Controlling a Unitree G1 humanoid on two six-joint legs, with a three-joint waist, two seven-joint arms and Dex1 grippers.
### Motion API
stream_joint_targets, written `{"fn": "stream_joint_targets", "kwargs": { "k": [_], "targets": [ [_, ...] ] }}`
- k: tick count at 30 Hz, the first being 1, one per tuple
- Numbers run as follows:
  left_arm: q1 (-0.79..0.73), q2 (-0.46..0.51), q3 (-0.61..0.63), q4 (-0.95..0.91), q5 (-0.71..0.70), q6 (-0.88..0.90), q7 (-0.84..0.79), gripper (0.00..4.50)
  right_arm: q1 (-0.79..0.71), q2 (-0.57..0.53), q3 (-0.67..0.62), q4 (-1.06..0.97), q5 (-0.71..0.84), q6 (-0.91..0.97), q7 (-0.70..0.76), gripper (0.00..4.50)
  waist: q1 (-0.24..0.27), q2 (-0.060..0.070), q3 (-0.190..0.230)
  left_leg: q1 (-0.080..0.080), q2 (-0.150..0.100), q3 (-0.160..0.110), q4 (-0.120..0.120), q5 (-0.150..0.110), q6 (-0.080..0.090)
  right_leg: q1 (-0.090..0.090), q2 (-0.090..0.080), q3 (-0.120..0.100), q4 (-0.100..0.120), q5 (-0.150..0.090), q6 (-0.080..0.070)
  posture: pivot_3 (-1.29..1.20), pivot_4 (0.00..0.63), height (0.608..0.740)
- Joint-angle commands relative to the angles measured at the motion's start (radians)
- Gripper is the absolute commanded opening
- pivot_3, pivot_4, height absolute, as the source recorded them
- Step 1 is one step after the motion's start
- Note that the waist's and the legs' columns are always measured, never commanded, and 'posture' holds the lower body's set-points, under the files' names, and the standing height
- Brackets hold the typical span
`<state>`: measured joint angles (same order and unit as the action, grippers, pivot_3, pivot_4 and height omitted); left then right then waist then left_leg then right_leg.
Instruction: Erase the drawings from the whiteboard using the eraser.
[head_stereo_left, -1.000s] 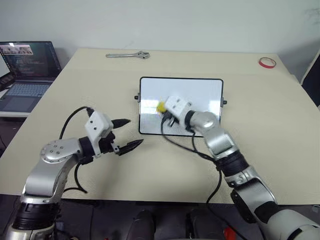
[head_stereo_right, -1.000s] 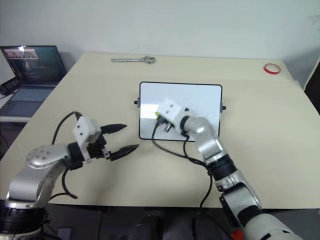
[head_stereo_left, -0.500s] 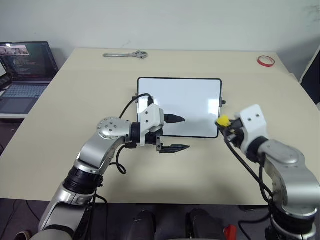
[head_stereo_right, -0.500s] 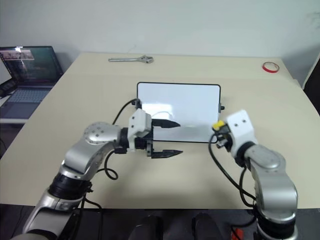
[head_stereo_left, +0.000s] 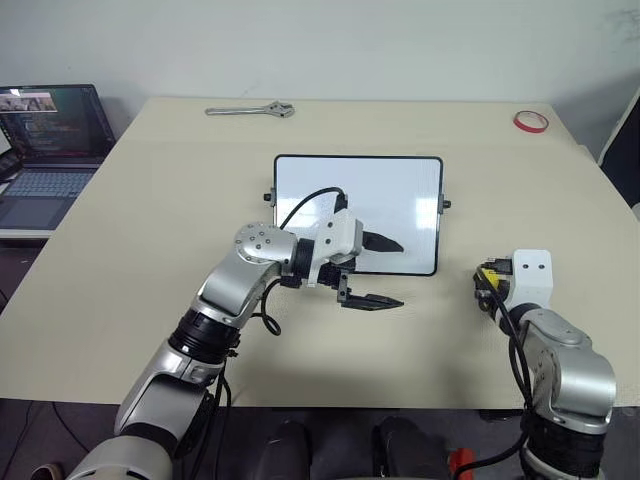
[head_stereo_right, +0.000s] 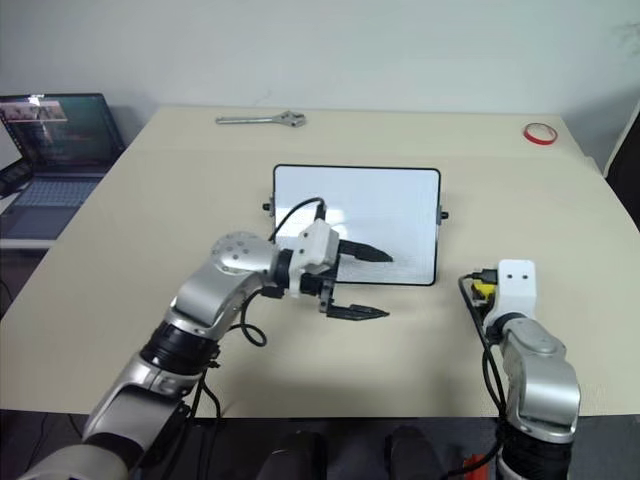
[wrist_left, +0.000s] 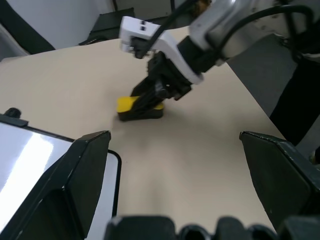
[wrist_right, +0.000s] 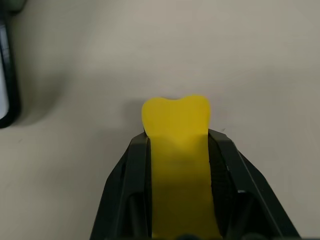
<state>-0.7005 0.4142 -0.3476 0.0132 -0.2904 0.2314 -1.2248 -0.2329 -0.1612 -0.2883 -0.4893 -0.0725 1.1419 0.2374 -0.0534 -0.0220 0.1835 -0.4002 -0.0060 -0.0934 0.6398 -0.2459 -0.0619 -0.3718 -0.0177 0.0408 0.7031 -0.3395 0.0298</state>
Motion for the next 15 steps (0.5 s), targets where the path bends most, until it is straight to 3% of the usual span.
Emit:
{"fn": "stream_joint_targets", "kwargs": {
  "k": [1,7,8,10,15],
  "targets": [
    [-0.022,-0.017,-0.008,-0.002,0.015,-0.024,-0.009,4.50,-0.048,-0.035,-0.019,0.064,0.024,-0.074,-0.016,1.12,0.000,0.000,0.000,0.000,0.000,0.000,0.000,0.000,0.000,0.000,0.000,0.000,0.000,0.000,0.000,0.00,0.150,0.740],
    [-0.006,-0.006,0.005,-0.006,0.028,-0.023,-0.014,4.50,-0.088,-0.069,-0.037,0.198,0.054,-0.153,-0.039,1.12,-0.001,0.000,0.000,0.000,0.000,0.000,0.000,0.000,0.000,0.000,0.000,0.000,0.000,0.000,0.000,0.00,0.150,0.740],
    [-0.002,-0.002,0.008,-0.008,0.028,-0.022,-0.013,4.50,-0.092,-0.070,-0.046,0.214,0.061,-0.162,-0.044,1.83,-0.001,0.000,0.000,0.000,0.000,0.000,0.000,0.000,0.000,0.000,0.000,0.000,0.000,0.000,0.000,0.00,0.150,0.740],
    [0.007,0.006,0.014,-0.014,0.028,-0.017,-0.007,4.50,-0.099,-0.076,-0.060,0.236,0.078,-0.175,-0.046,2.26,0.000,0.000,0.000,0.000,0.000,0.000,0.000,0.000,0.000,0.001,0.000,0.000,0.000,0.000,0.000,0.00,0.150,0.740],
    [0.048,0.038,0.044,-0.037,0.024,-0.003,0.025,4.50,-0.112,-0.075,-0.085,0.248,0.118,-0.201,-0.064,4.05,-0.003,0.000,0.000,0.000,0.000,0.000,0.000,0.000,0.000,0.000,0.000,0.001,0.001,0.000,0.000,0.00,0.150,0.740]
  ]
}}
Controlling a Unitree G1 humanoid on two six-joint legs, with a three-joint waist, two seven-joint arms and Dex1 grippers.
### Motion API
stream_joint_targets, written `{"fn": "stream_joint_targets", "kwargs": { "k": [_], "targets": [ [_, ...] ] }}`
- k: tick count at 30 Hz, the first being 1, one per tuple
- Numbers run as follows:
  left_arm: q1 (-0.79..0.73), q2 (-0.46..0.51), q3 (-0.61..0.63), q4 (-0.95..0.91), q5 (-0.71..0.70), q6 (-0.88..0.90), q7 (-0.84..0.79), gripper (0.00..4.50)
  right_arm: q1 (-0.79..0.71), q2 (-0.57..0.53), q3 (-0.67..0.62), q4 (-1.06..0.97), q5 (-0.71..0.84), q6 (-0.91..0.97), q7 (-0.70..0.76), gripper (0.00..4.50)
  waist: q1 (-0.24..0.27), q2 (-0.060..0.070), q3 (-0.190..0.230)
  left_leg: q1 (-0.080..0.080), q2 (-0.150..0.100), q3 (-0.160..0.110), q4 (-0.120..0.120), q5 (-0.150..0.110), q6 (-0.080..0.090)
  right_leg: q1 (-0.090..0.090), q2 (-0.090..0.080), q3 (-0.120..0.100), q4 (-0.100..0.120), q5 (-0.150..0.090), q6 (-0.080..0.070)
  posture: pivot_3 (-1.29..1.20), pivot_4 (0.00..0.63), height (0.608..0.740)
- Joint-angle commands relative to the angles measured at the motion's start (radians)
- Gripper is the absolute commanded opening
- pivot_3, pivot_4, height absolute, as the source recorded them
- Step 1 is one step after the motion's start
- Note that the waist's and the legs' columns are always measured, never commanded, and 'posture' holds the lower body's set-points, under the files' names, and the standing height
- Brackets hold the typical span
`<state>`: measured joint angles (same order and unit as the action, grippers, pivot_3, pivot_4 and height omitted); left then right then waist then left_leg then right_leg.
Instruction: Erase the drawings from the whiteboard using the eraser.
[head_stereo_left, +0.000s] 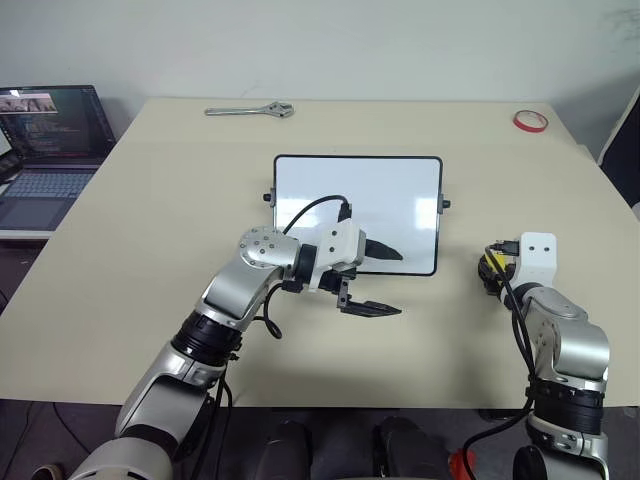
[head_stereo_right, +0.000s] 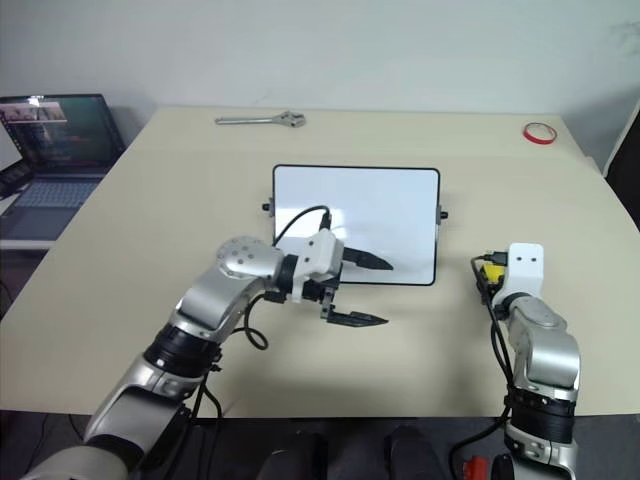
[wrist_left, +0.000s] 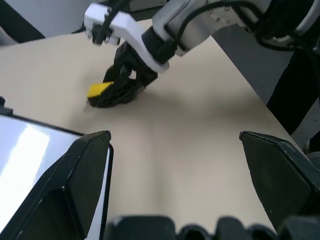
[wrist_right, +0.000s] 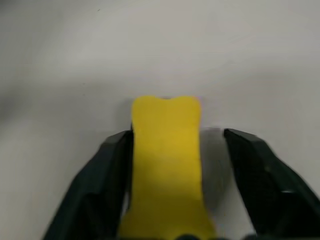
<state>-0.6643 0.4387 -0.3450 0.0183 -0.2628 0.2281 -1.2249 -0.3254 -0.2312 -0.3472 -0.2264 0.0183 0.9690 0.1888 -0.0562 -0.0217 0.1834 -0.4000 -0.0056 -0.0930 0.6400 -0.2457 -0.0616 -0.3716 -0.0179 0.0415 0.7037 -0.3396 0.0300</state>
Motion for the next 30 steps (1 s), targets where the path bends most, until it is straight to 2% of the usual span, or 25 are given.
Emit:
{"fn": "stream_joint_targets", "kwargs": {
  "k": [1,5,8,13,17,21,24,30],
  "targets": [
    [0.024,0.021,0.056,-0.047,-0.003,0.005,0.044,4.50,-0.019,-0.002,-0.031,-0.021,0.034,-0.033,-0.022,4.40,0.000,0.000,0.000,0.000,0.000,0.000,0.000,0.000,0.000,0.000,0.000,0.000,0.000,0.000,0.000,0.00,0.150,0.740],
    [0.082,0.051,0.172,-0.098,-0.027,0.069,0.168,4.50,-0.006,0.011,-0.023,-0.112,0.049,-0.113,-0.051,4.49,-0.001,0.000,0.000,0.000,0.000,0.000,0.000,0.000,0.000,0.000,0.000,0.000,0.001,0.000,0.000,0.00,0.150,0.740],
    [0.160,0.080,0.288,-0.180,-0.083,0.184,0.265,4.50,0.046,0.013,0.005,-0.196,0.067,-0.166,-0.036,4.49,-0.001,0.001,0.000,0.000,0.001,0.000,0.000,0.000,0.000,-0.001,-0.001,0.001,0.001,0.000,0.000,0.00,0.150,0.740],
    [0.408,0.086,0.514,-0.386,-0.111,0.318,0.497,4.50,0.319,0.006,0.130,-0.312,-0.015,-0.568,-0.007,4.49,0.001,0.001,0.000,-0.001,0.002,-0.002,-0.003,-0.001,0.000,-0.001,-0.003,0.000,-0.004,0.000,0.000,0.00,0.150,0.740],
    [0.571,0.026,0.588,-0.459,-0.040,0.293,0.676,4.50,0.465,0.075,0.127,-0.306,0.074,-0.763,0.021,4.49,0.007,0.001,0.000,0.001,0.001,-0.001,-0.002,0.000,0.000,0.002,-0.005,0.000,-0.004,0.000,0.001,0.00,0.150,0.740],
    [0.669,-0.049,0.617,-0.461,0.082,0.191,0.863,4.50,0.582,0.112,0.099,-0.307,0.151,-0.857,0.051,4.49,0.019,0.001,0.000,0.004,0.001,-0.002,-0.002,0.000,0.000,0.005,-0.004,-0.001,-0.004,0.001,0.002,0.00,0.150,0.740],
    [0.702,-0.088,0.609,-0.458,0.143,0.146,0.952,4.50,0.600,0.104,0.097,-0.283,0.161,-0.874,0.052,4.49,0.026,0.001,0.000,0.004,0.001,-0.002,-0.001,0.000,0.000,0.006,-0.004,-0.001,-0.004,0.001,0.002,0.00,0.150,0.740],
    [0.733,-0.144,0.564,-0.431,0.190,0.090,1.022,4.50,0.524,0.046,0.117,-0.263,0.167,-0.851,0.066,4.49,0.025,0.001,-0.001,0.006,0.001,-0.001,-0.001,0.000,0.000,0.008,-0.004,0.000,-0.004,0.002,0.002,0.00,0.150,0.740]
  ]
}}
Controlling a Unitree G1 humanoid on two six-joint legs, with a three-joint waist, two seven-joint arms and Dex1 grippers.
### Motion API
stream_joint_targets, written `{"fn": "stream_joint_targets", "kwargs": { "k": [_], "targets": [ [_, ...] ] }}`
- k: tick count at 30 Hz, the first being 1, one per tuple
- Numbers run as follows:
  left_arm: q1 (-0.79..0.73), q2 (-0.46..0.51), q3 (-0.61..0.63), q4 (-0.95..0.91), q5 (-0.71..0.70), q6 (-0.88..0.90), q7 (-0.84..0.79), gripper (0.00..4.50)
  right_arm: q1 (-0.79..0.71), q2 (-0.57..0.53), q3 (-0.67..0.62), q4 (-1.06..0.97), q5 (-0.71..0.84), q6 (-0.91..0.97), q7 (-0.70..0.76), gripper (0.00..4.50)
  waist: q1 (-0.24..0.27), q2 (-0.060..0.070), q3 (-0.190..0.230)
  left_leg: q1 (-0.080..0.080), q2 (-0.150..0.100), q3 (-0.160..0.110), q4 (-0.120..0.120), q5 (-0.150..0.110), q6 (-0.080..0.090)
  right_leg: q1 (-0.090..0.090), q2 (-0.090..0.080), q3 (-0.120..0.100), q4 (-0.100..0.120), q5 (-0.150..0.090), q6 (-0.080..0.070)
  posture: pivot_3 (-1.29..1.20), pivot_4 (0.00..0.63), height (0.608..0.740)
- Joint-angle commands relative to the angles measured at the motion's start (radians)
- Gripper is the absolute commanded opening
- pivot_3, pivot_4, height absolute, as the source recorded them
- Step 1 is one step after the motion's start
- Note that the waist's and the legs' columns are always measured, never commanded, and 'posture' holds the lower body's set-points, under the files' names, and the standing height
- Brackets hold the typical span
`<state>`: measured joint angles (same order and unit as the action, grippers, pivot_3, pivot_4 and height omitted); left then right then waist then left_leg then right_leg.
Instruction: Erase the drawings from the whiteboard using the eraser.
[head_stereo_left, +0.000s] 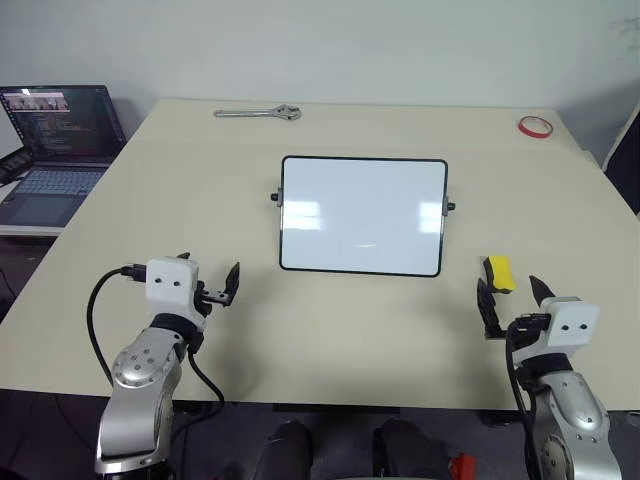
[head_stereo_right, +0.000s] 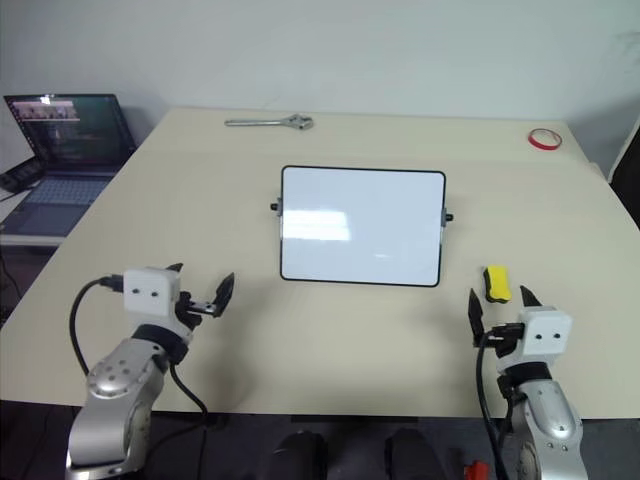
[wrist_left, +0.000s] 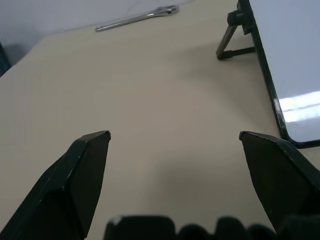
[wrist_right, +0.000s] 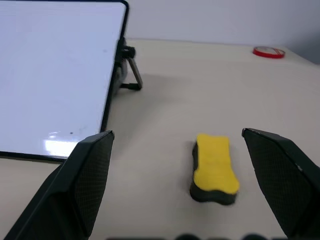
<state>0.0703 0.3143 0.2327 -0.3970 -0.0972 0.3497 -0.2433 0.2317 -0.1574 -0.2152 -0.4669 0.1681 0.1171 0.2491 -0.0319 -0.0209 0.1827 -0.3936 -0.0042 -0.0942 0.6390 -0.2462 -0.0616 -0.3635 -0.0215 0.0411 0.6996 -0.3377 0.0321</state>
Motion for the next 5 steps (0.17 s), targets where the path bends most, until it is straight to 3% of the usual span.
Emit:
{"fn": "stream_joint_targets", "kwargs": {
  "k": [1,5],
  "targets": [
    [-0.005,-0.025,-0.018,-0.022,0.028,-0.028,0.049,4.50,-0.045,-0.041,-0.023,-0.033,0.025,0.015,0.008,4.49,0.002,0.000,0.000,0.000,0.000,0.000,0.000,0.000,0.000,0.000,0.000,0.000,0.000,0.000,0.000,0.00,0.150,0.740],
    [-0.024,-0.022,-0.025,0.007,0.035,-0.047,0.049,4.50,-0.073,-0.087,-0.041,-0.031,0.034,0.057,0.006,4.49,0.002,0.000,0.000,-0.001,-0.001,-0.001,0.000,0.000,0.000,0.001,0.000,-0.001,-0.001,0.000,0.000,0.00,0.150,0.740]
  ]
}}
